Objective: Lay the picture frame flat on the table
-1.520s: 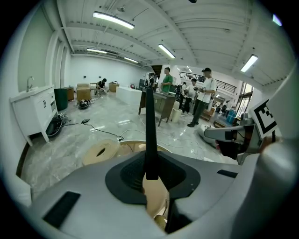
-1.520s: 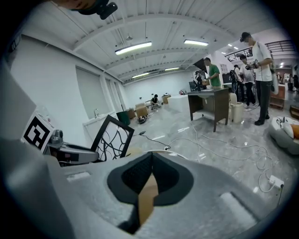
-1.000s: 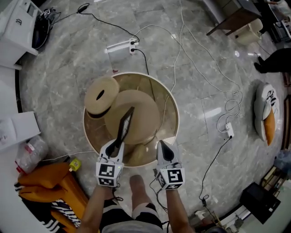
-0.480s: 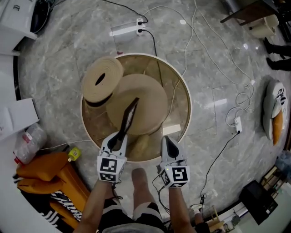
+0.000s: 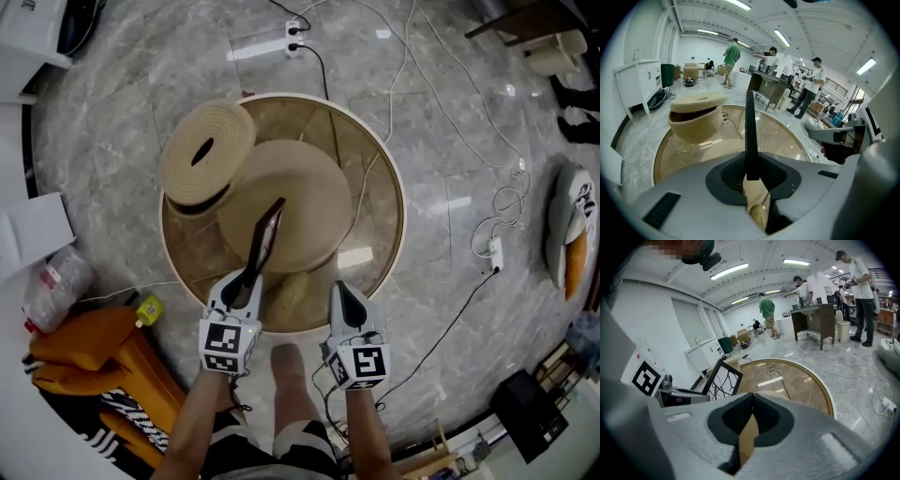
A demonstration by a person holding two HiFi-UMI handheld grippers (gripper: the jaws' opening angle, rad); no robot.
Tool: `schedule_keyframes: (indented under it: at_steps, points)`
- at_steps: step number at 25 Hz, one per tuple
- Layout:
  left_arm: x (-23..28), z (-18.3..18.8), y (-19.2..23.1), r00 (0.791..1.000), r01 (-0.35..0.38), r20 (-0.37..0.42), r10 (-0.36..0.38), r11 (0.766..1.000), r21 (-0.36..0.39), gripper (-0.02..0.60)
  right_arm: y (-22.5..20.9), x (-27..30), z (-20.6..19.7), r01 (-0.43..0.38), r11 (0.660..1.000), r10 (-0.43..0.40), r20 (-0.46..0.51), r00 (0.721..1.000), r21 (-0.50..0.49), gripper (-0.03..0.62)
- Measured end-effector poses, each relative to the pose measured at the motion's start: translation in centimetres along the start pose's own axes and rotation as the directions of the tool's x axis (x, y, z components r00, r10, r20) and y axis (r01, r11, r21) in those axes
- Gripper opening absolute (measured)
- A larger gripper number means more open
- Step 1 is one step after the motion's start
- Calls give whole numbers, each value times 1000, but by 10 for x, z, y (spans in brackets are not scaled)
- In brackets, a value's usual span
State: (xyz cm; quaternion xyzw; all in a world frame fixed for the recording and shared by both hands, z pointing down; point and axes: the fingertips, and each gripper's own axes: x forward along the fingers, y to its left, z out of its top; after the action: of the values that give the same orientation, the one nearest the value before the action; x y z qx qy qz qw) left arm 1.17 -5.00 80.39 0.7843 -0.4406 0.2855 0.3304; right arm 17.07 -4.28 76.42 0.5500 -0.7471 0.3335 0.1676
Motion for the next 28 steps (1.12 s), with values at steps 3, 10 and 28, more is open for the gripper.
schedule_keyframes:
  at_steps: [3, 10, 28]
  points:
    - [6, -4, 3, 1000, 5, -3, -5, 1000, -12, 81, 0, 4, -7, 0, 1000, 0, -12, 1000, -1, -2]
    - [13, -8, 3, 999, 38, -13, -39, 998, -54, 83, -3, 5, -8, 14, 1000, -13, -16, 1000, 11, -2]
    - [22, -2, 29, 1000, -3, 24, 6, 991, -134, 87, 1, 16, -7, 20, 999, -19, -12, 1000, 47, -2]
